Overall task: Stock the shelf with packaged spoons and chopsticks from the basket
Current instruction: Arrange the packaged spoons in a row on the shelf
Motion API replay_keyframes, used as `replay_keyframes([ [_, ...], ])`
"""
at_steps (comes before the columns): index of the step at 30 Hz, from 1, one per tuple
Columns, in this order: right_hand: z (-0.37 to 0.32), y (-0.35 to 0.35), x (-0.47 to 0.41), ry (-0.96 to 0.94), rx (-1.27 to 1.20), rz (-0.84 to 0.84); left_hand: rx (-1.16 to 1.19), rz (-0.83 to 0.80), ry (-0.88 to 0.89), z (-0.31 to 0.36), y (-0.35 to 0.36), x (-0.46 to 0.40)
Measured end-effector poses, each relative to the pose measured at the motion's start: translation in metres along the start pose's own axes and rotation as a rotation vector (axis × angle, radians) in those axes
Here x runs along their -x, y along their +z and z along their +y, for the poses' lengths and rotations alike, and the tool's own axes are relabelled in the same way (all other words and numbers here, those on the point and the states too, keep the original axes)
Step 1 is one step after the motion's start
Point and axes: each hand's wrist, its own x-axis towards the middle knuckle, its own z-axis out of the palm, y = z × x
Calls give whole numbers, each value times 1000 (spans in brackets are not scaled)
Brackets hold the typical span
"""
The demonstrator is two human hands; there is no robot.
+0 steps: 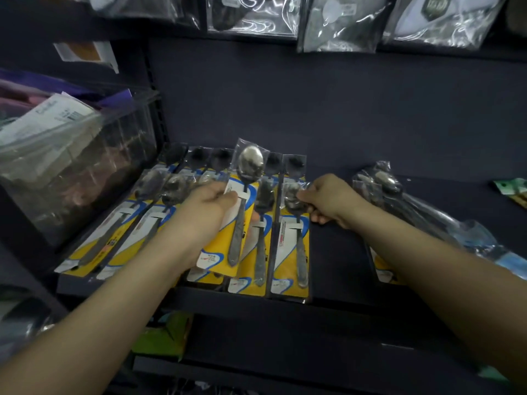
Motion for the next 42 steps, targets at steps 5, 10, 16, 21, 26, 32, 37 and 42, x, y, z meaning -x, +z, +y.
replay_keyframes([
  [5, -12, -12, 8, -109, 219, 231, 89, -127, -6, 8, 25, 8],
  [10, -20, -19, 23, -102, -459, 5, 50, -237, 65, 22, 54, 5],
  [16, -10, -40, -10, 64, -411, 14, -845, -212, 549, 13, 48, -3],
  [21, -4, -50, -41, 220, -148, -14, -1208, -459, 511, -4, 36, -3],
  [26, -9, -50, -57, 103, 41, 34, -1226, -439, 452, -12, 37, -3],
  [32, -4, -44, -71, 35, 388, 31, -1197, -527, 462, -11, 36, -3],
  [37, 5, -56, -69, -136, 420, 269, -1192, -560, 428, -2, 39, -3],
  [42, 37, -88, -28, -246, 567, 155, -1182, -556, 479, -4, 36, -6],
])
